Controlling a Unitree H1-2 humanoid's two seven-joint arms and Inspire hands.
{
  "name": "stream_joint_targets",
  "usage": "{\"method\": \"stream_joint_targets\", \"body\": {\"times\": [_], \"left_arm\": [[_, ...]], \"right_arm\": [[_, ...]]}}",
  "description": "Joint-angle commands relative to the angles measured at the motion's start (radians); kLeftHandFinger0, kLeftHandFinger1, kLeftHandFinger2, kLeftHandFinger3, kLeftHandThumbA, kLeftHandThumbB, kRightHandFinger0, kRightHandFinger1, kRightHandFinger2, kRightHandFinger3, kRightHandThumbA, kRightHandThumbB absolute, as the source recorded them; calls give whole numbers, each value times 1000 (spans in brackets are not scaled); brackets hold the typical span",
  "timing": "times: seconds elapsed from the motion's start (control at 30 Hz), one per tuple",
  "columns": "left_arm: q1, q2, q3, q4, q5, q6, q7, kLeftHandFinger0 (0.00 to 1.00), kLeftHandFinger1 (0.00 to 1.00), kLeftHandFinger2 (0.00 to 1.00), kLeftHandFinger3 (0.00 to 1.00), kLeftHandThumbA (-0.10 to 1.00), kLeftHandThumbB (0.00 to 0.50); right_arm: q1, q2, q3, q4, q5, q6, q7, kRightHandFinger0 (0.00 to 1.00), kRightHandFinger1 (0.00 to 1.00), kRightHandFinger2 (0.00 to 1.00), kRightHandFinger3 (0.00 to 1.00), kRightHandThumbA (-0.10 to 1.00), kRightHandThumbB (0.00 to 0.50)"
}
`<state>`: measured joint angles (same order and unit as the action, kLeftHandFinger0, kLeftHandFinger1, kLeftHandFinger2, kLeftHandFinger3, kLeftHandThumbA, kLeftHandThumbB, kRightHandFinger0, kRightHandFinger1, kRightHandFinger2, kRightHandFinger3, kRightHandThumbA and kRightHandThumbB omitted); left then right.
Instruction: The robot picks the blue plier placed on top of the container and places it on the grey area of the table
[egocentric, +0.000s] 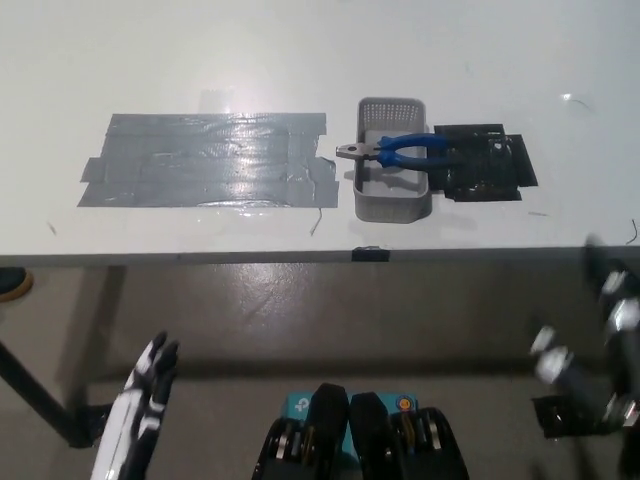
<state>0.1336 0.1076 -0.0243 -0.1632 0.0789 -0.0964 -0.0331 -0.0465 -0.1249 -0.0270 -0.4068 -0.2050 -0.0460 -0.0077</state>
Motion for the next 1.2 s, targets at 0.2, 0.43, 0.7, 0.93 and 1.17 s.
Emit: {"method": "stream_joint_targets", "body": {"times": [0.2,0.43,0.7,0.93,1.17], "left_arm": [[-107,-36,-59,52,60,10,4,1000,1000,1000,1000,841,202],[-98,-24,-73,125,96,-25,15,1000,1000,1000,1000,826,193],[-90,-1,-70,141,102,-33,11,1000,1000,1000,1000,787,162],[-91,6,-73,143,114,-36,11,1000,1000,1000,1000,753,157],[-99,0,-77,159,122,-38,14,1000,1000,1000,1000,671,143]], "right_arm": [[-449,-216,34,31,-84,356,176,1000,1000,1000,1000,527,173],[-741,-330,204,280,-162,516,343,1000,1000,1000,1000,779,247],[-1051,-324,437,705,-218,494,497,1000,1000,1000,1000,945,365],[-1216,-245,564,963,-272,516,578,1000,1000,1000,1000,1000,389],[-1314,-171,665,1148,-291,507,601,1000,1000,1000,1000,1000,382]]}}
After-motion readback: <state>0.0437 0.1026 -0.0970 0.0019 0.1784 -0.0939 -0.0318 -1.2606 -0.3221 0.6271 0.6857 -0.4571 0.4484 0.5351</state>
